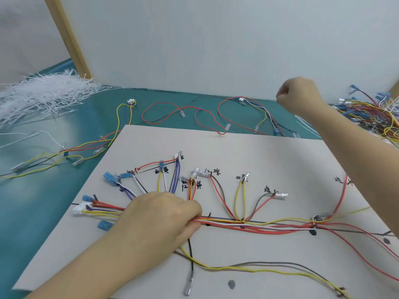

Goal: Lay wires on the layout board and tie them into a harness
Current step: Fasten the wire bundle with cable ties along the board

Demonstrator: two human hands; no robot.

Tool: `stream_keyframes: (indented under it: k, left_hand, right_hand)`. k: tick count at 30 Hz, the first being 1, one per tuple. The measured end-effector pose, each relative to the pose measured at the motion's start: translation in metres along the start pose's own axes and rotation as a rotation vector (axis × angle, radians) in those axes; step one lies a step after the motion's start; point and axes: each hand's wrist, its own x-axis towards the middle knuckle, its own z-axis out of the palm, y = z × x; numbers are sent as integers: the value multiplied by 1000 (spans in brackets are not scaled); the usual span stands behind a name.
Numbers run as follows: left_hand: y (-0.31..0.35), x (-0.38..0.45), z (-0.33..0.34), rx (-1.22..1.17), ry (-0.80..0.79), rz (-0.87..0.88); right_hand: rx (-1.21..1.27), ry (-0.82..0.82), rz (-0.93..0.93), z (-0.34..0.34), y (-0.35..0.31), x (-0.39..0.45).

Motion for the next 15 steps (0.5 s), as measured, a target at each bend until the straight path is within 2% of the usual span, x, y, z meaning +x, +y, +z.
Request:
stream_keyframes:
  k: [2,4,6,7,9,15]
  left_hand:
    - [0,1,-7,-46,-69,-51]
    - [-2,-1,-3,-1,-43,-57]
    - [3,1,-9,39,-75,-46]
    - [6,1,-9,44,-57,-41]
    - [8,2,-7,31,15,-27]
    - [9,1,-1,13,34,-51]
  right_hand:
    - [324,-36,-80,-25,-37,-28]
    - [699,-240,-128,-43,-71,-76]
    - [904,-494,-243,-48,-89,-128]
    - [906,-581,-296,-47,-94,-147]
    - [825,-624,-331,-36,-98,-174]
    - [665,-485,-287,-4,-86,-196]
